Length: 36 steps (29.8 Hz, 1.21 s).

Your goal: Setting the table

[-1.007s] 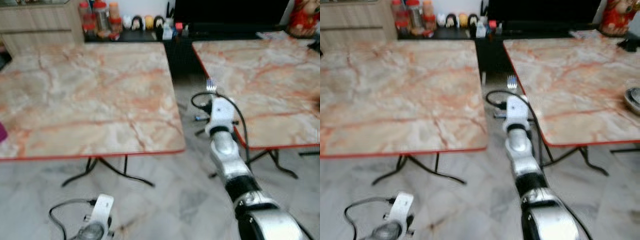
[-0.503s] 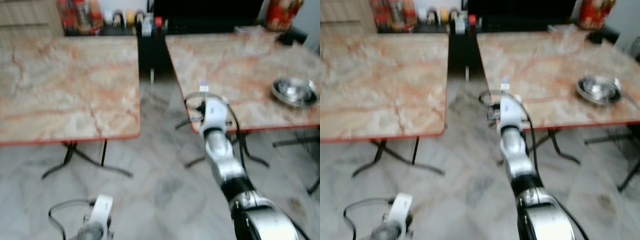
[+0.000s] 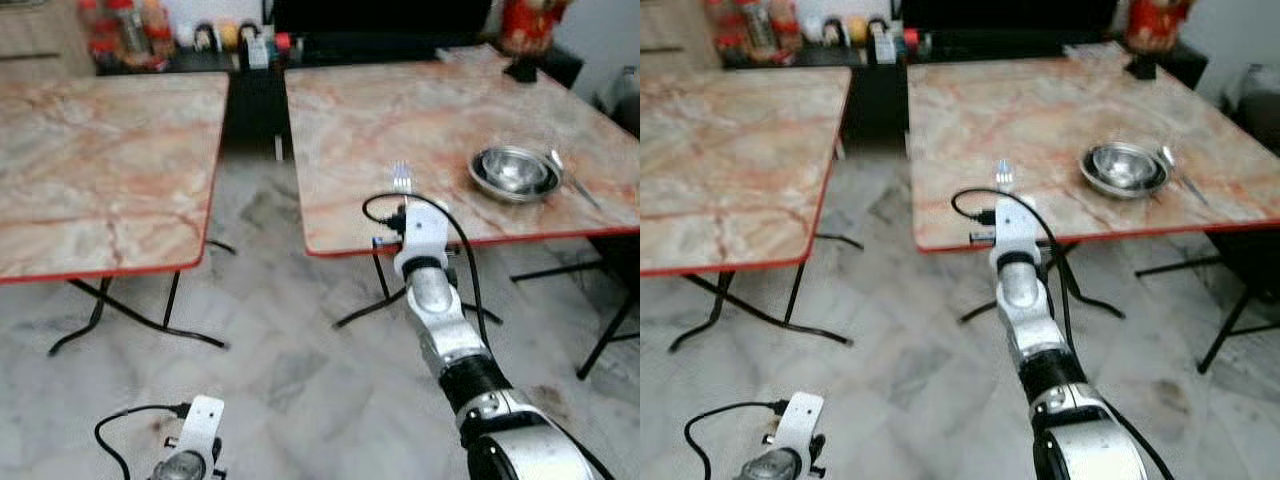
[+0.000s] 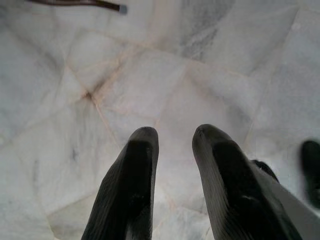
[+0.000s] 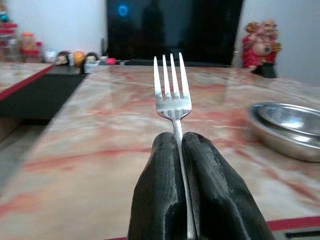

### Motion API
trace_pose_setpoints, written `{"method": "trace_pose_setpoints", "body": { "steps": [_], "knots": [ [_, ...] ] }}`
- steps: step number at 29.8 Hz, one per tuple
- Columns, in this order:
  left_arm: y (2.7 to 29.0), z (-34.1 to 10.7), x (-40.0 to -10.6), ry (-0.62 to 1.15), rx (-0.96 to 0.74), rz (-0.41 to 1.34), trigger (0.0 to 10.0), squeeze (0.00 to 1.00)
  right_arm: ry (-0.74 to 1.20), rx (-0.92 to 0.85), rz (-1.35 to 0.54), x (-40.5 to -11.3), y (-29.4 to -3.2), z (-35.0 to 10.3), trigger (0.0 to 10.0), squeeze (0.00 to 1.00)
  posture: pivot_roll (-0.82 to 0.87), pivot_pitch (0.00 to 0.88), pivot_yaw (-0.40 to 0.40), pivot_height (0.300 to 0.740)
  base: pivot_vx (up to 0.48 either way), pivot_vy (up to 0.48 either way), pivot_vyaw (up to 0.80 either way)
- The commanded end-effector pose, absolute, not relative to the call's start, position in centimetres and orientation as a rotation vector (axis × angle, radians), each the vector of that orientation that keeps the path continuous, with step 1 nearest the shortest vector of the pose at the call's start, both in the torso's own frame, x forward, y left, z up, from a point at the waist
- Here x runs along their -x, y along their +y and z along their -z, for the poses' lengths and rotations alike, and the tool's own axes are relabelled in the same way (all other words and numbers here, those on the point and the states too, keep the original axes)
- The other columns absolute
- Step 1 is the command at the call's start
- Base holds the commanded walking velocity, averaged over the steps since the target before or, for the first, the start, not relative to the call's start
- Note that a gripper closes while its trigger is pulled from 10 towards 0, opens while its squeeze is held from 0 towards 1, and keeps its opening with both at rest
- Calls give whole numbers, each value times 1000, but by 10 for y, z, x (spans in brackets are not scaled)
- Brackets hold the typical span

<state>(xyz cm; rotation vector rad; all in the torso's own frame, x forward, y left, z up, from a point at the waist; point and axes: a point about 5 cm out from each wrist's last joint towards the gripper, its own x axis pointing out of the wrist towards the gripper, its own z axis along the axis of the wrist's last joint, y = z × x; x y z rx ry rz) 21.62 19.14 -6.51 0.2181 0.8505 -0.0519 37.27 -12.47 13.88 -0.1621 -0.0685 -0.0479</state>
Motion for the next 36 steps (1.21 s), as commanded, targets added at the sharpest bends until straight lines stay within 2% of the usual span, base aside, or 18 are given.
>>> {"method": "trace_pose_setpoints", "body": {
  "steps": [1,16,36],
  "knots": [
    [187,66,-217,855,-215,59,10000,0,-78,154,79,-375,-134,-144,10000,0,-2,86,10,740,461,0,0],
    [186,66,-217,852,-208,63,10000,0,-102,148,76,-374,-133,-147,10000,0,0,96,7,740,458,0,147],
    [186,65,-218,846,-213,60,10000,0,-105,135,92,-374,-135,-149,10000,0,-1,111,10,740,250,-390,0]
  ]
}}
